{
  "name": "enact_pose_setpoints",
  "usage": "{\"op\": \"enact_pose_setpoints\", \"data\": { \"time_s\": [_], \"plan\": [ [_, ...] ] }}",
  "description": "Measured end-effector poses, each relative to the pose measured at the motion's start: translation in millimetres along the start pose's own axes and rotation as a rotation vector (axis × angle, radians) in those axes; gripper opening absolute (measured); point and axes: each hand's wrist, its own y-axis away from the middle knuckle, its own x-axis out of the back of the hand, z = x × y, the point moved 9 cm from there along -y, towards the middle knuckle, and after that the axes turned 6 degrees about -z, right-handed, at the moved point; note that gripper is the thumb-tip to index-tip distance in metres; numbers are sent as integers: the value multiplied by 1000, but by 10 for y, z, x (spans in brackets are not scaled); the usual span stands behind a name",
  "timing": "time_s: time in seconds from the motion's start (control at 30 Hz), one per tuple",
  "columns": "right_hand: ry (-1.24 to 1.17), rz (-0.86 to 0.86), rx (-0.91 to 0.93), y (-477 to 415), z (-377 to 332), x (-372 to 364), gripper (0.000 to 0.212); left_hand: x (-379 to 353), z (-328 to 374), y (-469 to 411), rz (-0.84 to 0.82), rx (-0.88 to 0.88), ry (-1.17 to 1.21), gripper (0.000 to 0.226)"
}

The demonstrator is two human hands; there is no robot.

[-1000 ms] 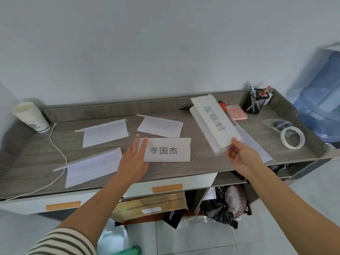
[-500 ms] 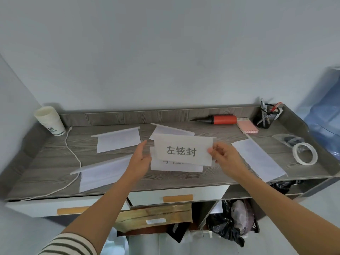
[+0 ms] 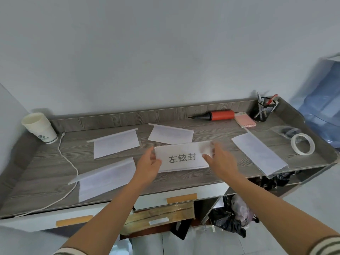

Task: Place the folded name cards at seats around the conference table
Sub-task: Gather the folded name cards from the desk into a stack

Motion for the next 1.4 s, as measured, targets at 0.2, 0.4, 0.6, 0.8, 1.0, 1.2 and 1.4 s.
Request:
{"op": "enact_pose_setpoints", "data": {
  "time_s": [0.2, 0.4, 0.6, 0.8, 1.0, 1.2, 1.4],
  "plan": [
    [-8, -93, -5, -5, 156, -22, 62, -174, 46, -119, -1, 39, -48, 66],
    [-84, 295, 26, 10, 629, 968, 40, -200, 384, -222, 155, -166, -566, 53],
    [176, -54, -252, -226, 1636, 1152, 54, -605, 540, -356, 148, -247, -856, 44],
    [267, -107, -188, -396, 1917, 1096, 29, -670, 432, -388, 224, -247, -986, 51],
    [168, 164, 260, -462, 1134, 1557, 33, -654, 591, -347, 271, -196, -909, 54],
    [167, 329, 791, -306, 201, 1565, 33, -702, 1205, -186, 248, -82, 216, 33],
    [132, 405, 941, -337, -123, 1471, 32, -540, 1219, -52, 297, 14, 399, 48]
  ]
}}
